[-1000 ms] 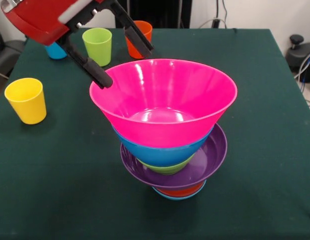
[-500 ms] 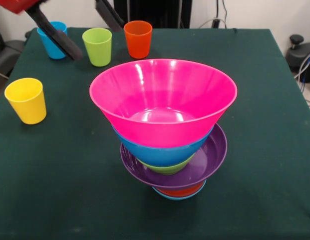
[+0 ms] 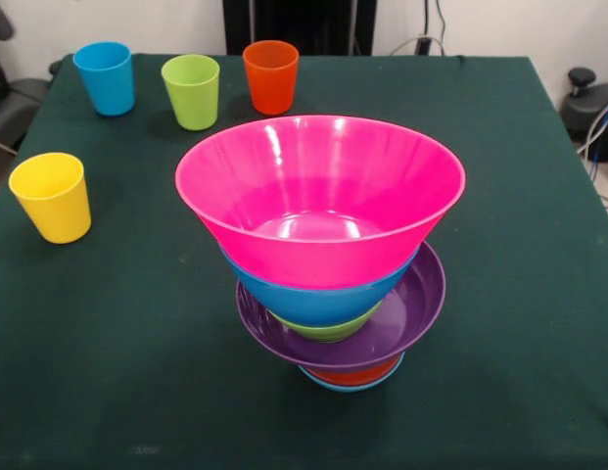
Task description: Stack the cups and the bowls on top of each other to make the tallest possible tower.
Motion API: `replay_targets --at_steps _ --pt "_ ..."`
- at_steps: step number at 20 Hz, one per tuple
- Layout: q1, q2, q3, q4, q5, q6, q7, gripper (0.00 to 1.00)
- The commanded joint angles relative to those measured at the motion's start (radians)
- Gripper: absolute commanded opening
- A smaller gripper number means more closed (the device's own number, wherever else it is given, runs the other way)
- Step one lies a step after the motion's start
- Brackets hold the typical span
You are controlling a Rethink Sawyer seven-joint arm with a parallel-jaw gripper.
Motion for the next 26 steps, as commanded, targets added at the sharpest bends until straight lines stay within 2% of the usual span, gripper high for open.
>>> replay_targets --at_steps 1,3,6,14,22,26 --pt "0.030 -0.080 -0.142 0.208 -0.113 -0.249 0.136 1.00" --pt "0.049 -0.083 -0.168 0.223 -0.142 -0.341 0.166 1.00" --pt "0.090 -0.078 -0.210 0.219 -0.159 -0.424 0.208 1.00" --pt "0.179 -0.068 -0.316 0.218 -0.150 -0.588 0.267 1.00" --pt "0.248 -0.103 -0.402 0.236 -0.121 -0.646 0.329 1.00" --pt "0.270 -0.088 -0.435 0.224 -0.127 -0.681 0.342 1.00"
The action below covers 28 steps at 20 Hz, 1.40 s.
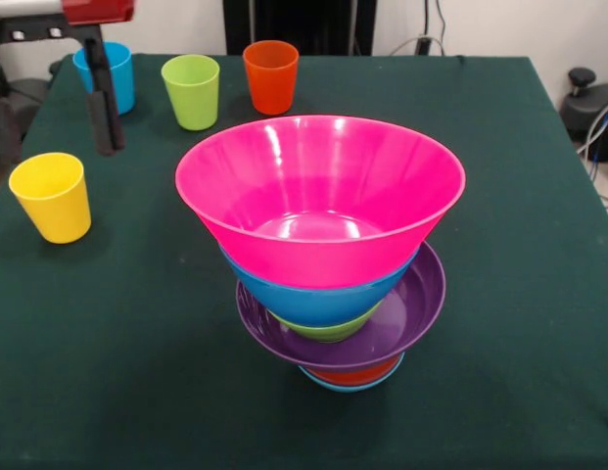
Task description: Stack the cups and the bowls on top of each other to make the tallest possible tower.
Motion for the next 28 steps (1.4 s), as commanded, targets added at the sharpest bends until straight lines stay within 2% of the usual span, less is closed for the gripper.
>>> replay_targets --at_steps 1,7,12,28 --pt "0.058 0.023 -0.149 0.082 -0.055 -0.067 0.170 1.00" --pt "0.057 0.061 -0.170 0.091 -0.057 -0.153 0.183 1.00" --pt "0.050 0.079 -0.172 0.090 -0.036 -0.170 0.152 1.00" --pt "0.078 0.059 -0.260 0.201 -0.016 -0.304 0.217 1.00"
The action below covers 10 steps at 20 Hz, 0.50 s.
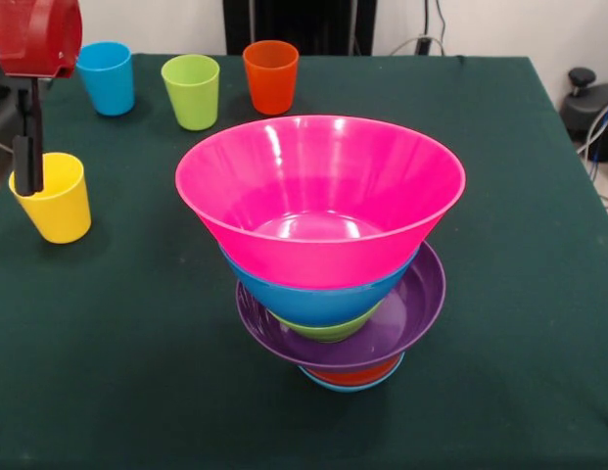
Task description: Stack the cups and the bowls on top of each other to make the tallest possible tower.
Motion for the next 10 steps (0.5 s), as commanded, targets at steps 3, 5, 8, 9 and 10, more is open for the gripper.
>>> replay_targets --at_steps 3,5,8,9,10 --pt "0.056 0.047 -0.106 0.163 -0.013 -0.067 0.175 1.00" --pt "0.059 0.042 -0.112 0.172 -0.005 -0.065 0.172 1.00" --pt "0.068 0.028 -0.126 0.188 0.012 -0.061 0.177 1.00" --pt "0.071 0.024 -0.131 0.194 0.017 -0.061 0.178 1.00" --pt "0.072 0.021 -0.134 0.200 0.023 -0.063 0.178 1.00"
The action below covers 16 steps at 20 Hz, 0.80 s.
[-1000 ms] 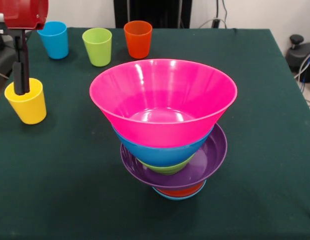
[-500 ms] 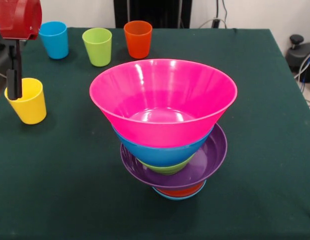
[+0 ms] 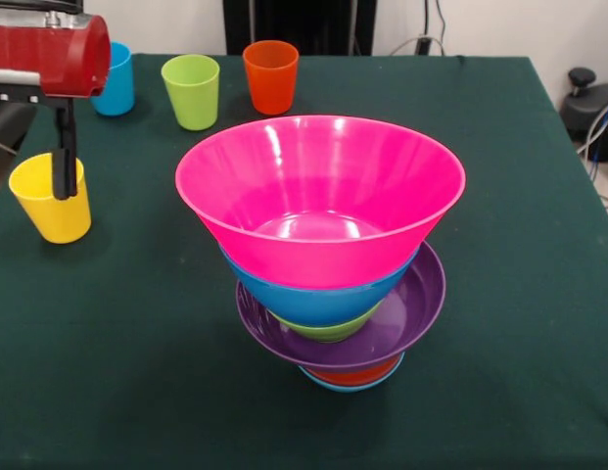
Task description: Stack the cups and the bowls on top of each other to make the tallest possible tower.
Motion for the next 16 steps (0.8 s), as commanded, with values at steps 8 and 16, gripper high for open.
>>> replay_targets --at_steps 8,16 --pt "0.068 -0.024 -0.092 0.179 0.044 -0.009 0.186 1.00" --pt "0.074 -0.051 -0.105 0.223 0.084 -0.012 0.177 1.00"
